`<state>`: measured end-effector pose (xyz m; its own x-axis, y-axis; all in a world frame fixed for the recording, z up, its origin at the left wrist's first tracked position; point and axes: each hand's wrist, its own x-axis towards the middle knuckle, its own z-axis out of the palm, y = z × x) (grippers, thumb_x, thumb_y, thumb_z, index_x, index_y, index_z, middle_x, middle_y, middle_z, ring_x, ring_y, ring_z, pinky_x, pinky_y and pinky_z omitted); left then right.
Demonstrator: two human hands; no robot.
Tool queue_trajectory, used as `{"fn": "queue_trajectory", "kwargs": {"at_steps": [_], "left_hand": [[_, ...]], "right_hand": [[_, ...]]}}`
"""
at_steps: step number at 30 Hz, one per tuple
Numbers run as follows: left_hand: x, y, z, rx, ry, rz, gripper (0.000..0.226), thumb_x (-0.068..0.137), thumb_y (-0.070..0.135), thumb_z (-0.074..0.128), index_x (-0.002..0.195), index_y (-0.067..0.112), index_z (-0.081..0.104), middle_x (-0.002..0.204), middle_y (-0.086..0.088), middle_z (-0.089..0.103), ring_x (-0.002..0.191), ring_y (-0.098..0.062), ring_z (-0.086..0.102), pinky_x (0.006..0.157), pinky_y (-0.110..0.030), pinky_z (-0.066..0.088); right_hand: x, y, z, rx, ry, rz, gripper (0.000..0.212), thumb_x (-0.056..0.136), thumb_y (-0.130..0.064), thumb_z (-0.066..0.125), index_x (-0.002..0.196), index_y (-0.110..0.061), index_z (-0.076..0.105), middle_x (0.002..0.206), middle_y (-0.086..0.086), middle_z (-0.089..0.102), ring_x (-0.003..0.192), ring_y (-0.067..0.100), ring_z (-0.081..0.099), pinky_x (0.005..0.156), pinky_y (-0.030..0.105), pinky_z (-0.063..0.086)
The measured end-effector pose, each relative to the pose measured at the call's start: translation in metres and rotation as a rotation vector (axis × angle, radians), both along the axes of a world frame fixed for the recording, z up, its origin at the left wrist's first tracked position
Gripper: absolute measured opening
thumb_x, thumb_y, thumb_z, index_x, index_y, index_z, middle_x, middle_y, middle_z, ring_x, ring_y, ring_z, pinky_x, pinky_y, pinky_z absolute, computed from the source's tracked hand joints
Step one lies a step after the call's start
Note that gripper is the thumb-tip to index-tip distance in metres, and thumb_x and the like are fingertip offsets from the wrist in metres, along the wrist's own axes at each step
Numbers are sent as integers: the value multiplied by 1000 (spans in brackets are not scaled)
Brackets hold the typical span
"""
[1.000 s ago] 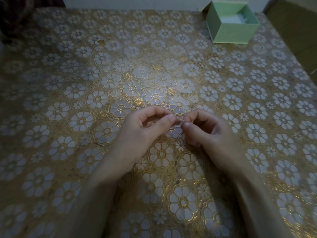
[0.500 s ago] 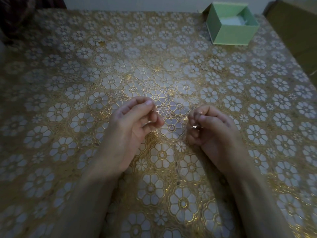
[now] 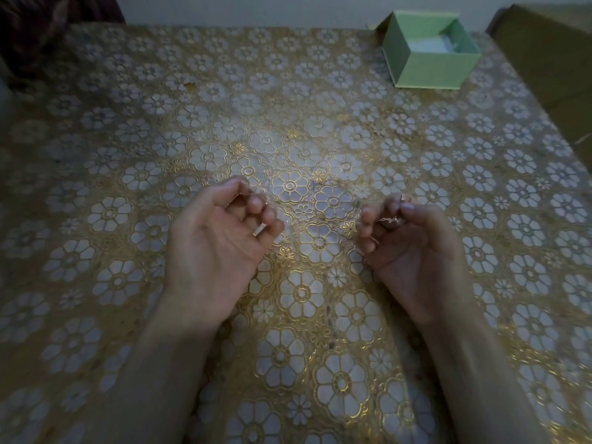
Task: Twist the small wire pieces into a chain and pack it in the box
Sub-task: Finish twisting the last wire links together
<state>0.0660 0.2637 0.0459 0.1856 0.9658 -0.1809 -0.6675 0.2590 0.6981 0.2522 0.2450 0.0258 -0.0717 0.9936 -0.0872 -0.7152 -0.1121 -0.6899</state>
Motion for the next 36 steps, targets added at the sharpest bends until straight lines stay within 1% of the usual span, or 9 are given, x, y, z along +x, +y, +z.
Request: {"fn": "queue_trajectory", "kwargs": {"at_steps": [5, 8, 11, 15, 18, 23, 31, 33, 36], "left_hand": [[-2, 2, -6, 49, 107, -16, 8, 75, 20, 56, 70, 16, 50, 63, 3, 52, 62, -13, 55, 72, -29, 55], [-2, 4, -9, 92, 239, -18, 10, 80, 20, 51, 73, 13, 50, 64, 1, 53, 62, -13, 57, 71, -29, 54], [-2, 5, -11, 114, 336, 6, 16, 80, 23, 53, 67, 14, 54, 64, 0, 53, 63, -15, 57, 65, -26, 53], [-2, 6, -12, 100, 321, 28, 24, 80, 24, 54, 57, 21, 60, 68, 1, 55, 66, -12, 57, 65, -25, 53], [-3, 6, -11, 60, 259, 24, 25, 81, 26, 54, 57, 21, 62, 69, 1, 55, 68, -11, 57, 66, -25, 53], [-1, 5, -9, 36, 279, 54, 29, 82, 30, 54, 54, 21, 58, 62, 2, 53, 61, -11, 55, 65, -24, 53], [-6, 5, -11, 107, 487, 63, 29, 82, 34, 56, 56, 24, 64, 63, 4, 57, 67, -13, 55, 71, -29, 50], [-5, 2, -8, 135, 611, 94, 31, 84, 38, 58, 58, 21, 64, 63, 5, 58, 67, -13, 55, 72, -30, 50], [-3, 0, -11, 257, 1031, 190, 44, 85, 44, 58, 71, 3, 59, 63, 0, 56, 60, -8, 52, 62, -21, 43]], "right_hand": [[2, 1, -1, 18, 8, -50, 27, 58, -28, 75, 72, -16, 56, 66, 3, 61, 74, 18, 64, 65, 25, 51], [4, 1, 0, 17, 34, -80, 19, 64, -27, 73, 72, -17, 58, 65, 0, 58, 73, 17, 63, 72, 28, 52], [4, 1, 5, -51, 61, -135, 11, 69, -23, 61, 73, -17, 53, 64, 0, 57, 56, 14, 55, 59, 24, 50], [5, 0, 10, -71, -94, -189, 6, 76, -21, 46, 78, -16, 43, 75, 0, 65, 38, 7, 36, 41, 15, 35], [6, 0, 10, -67, -103, -177, 7, 75, -21, 45, 78, -15, 43, 80, 0, 66, 35, 6, 31, 38, 14, 30], [8, 0, 11, -80, -86, -155, 7, 76, -20, 42, 73, -15, 40, 68, -2, 61, 34, 5, 26, 36, 13, 22], [13, 1, 9, -81, -120, -173, 9, 78, -21, 42, 73, -16, 38, 61, -5, 54, 34, 3, 25, 36, 14, 23], [16, 2, 8, -81, -156, -190, 9, 79, -19, 47, 75, -16, 40, 55, -5, 48, 35, 4, 26, 37, 15, 22], [19, 0, 6, -65, -326, -228, 7, 81, -15, 51, 75, -14, 47, 52, -4, 44, 40, 7, 28, 40, 17, 23]]}}
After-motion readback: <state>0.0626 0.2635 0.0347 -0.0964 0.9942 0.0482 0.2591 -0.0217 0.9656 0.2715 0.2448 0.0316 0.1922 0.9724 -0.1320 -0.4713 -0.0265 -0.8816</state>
